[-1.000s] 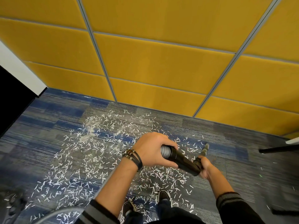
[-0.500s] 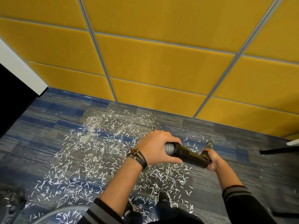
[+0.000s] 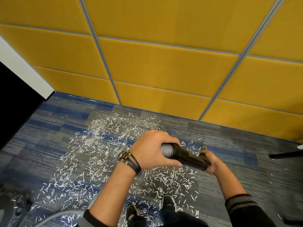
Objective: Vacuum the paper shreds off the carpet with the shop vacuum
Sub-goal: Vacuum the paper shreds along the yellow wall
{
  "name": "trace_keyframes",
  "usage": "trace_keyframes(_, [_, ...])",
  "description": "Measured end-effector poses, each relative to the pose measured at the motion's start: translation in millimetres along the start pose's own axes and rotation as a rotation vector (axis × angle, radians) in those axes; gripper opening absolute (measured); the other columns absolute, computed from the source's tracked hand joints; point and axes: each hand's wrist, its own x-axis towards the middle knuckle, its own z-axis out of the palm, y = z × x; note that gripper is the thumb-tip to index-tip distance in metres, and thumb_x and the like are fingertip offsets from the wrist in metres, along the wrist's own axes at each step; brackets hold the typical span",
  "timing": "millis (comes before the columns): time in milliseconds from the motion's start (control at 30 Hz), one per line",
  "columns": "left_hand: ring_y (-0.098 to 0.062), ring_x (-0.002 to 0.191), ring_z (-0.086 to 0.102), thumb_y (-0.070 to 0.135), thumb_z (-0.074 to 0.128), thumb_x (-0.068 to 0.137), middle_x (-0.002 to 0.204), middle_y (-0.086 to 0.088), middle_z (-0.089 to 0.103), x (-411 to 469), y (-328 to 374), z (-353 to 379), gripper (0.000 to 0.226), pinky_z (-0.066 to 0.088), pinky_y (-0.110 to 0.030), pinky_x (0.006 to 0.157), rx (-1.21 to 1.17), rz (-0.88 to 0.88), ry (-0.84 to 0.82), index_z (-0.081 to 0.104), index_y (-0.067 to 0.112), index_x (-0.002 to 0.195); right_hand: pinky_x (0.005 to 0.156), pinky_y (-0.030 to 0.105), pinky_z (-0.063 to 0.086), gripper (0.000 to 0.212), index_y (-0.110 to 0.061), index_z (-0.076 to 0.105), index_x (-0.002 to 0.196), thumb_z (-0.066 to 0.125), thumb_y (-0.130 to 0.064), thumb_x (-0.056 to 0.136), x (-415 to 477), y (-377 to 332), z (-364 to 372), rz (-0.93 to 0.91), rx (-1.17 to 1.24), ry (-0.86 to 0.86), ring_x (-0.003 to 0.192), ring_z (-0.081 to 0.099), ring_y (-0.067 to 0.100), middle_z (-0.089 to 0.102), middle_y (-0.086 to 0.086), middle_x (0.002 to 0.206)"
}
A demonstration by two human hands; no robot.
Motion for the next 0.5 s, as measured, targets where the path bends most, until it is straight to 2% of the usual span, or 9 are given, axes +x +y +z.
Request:
trace_keyframes(200, [-0.003, 0.085, 0.059, 0.067, 0.083, 0.074, 0.091, 0.016, 0.067, -8, 14, 11, 0.049, 0.055, -0.033, 0.084, 0.083, -0.004, -0.023, 0.074, 0.040, 0.114, 0.043, 0.034, 0.054, 0.022, -0.012, 0.039, 0.115, 0.042, -0.030, 0.103, -3, -2, 11, -0.002, -0.069, -0.013, 0.053, 0.059, 0.026, 0.057, 0.013, 0.075])
trace_keyframes(367, [0.000, 0.088, 0.062, 0.070, 0.083, 0.070, 0.090, 0.019, 0.069, -28, 5, -9, 0.050, 0.055, -0.033, 0.085, 0.066, -0.063, 0.004, 0.074, 0.043, 0.111, 0.045, 0.036, 0.054, 0.016, -0.013, 0.042, 0.094, 0.039, -0.026, 0.103, -6, 12, 33, 0.001, -0.085, -0.073, 0.048, 0.061, 0.026, 0.057, 0.013, 0.071])
trace_keyframes(467, [0.002, 0.089, 0.063, 0.072, 0.081, 0.066, 0.091, 0.023, 0.069, -40, 0, -22, 0.053, 0.056, -0.029, 0.084, 0.020, -0.097, 0.022, 0.075, 0.043, 0.109, 0.056, 0.045, 0.058, 0.013, -0.013, 0.038, 0.094, 0.041, -0.023, 0.102, -10, 18, 44, 0.019, -0.090, -0.124, 0.052, 0.064, 0.028, 0.057, 0.013, 0.071])
trace_keyframes(500, [0.003, 0.090, 0.064, 0.073, 0.080, 0.065, 0.091, 0.024, 0.070, -42, 0, -23, 0.054, 0.056, -0.027, 0.084, 0.003, -0.101, 0.026, 0.076, 0.042, 0.109, 0.055, 0.046, 0.058, 0.013, -0.013, 0.037, 0.093, 0.040, -0.021, 0.102, -12, 18, 46, 0.018, -0.095, -0.140, 0.051, 0.064, 0.028, 0.057, 0.013, 0.069])
